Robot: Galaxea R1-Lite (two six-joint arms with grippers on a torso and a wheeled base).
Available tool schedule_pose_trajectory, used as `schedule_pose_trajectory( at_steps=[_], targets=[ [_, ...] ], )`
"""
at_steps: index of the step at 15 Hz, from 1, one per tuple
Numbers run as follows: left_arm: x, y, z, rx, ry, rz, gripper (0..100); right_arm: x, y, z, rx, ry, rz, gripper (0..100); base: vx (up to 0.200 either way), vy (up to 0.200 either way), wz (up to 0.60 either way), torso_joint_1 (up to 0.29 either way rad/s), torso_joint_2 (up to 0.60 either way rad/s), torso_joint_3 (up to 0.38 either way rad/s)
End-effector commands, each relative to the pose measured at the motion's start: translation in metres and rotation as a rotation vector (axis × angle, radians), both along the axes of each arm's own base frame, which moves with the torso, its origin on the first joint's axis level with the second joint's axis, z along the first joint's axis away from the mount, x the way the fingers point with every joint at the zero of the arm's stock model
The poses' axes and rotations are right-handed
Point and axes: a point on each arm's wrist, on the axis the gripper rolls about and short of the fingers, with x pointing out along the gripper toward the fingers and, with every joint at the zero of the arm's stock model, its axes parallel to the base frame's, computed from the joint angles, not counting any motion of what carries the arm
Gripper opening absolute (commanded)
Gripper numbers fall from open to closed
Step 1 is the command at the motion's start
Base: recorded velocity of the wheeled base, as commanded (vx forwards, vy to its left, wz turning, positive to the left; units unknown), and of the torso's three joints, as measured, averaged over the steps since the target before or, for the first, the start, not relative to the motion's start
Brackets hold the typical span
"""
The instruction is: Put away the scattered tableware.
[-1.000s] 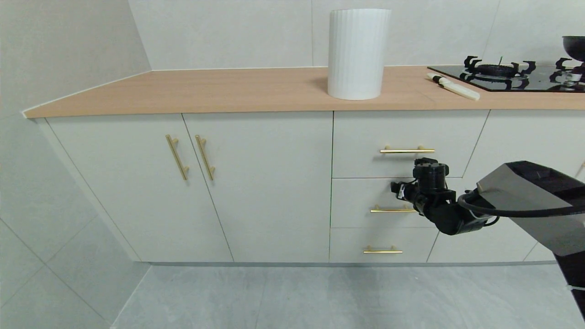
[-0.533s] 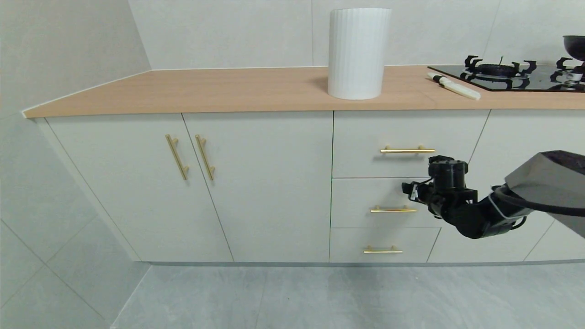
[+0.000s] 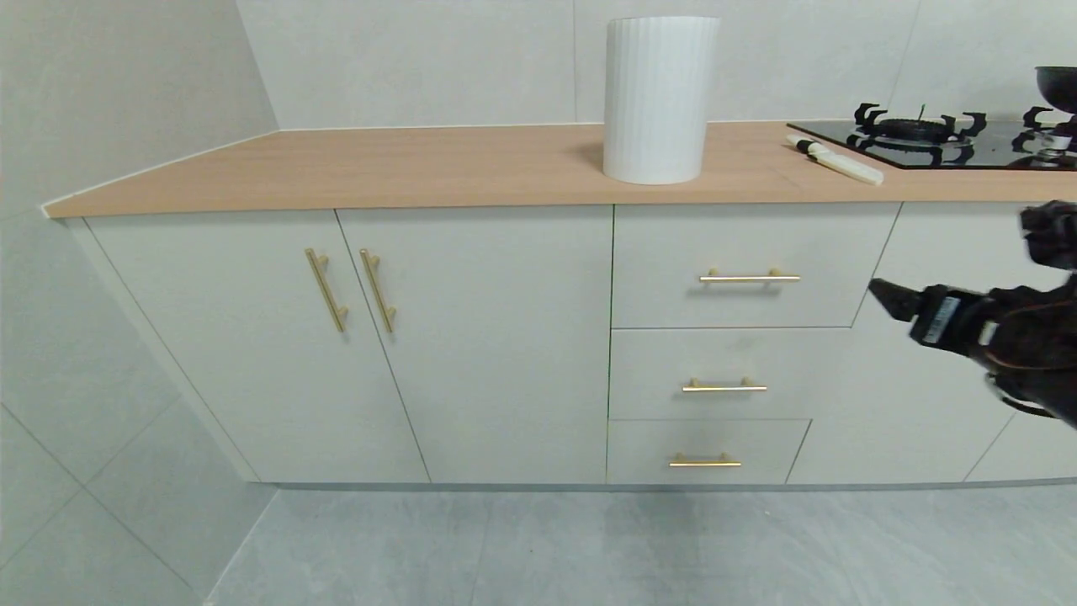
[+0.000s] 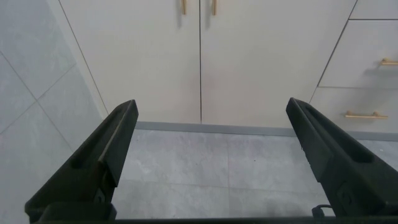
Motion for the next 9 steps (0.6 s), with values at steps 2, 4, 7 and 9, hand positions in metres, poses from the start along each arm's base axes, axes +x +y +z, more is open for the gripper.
schedule_pose_trajectory(
  at_steps=[2,4,7,9],
  targets=[
    [0.000,0.000,0.000,-0.001,0.000,0.001,100,-0.148,-0.031,0.025,-0.112,-0.244,-0.020,100,0.000,0.000,0.00,0.000,0.00,0.000],
    [0.000,0.000,0.000,-0.001,0.000,0.001,100,-0.194,-0.040,0.017,-0.125,-0.231,-0.021,100,0.000,0.000,0.00,0.000,0.00,0.000],
    [0.000,0.000,0.000,-0.001,0.000,0.001,100,-0.251,-0.052,-0.003,-0.134,-0.201,-0.025,100,0.000,0.000,0.00,0.000,0.00,0.000],
    [0.000,0.000,0.000,-0.001,0.000,0.001,100,-0.272,-0.054,-0.017,-0.159,-0.202,-0.077,100,0.000,0.000,0.00,0.000,0.00,0.000]
  ],
)
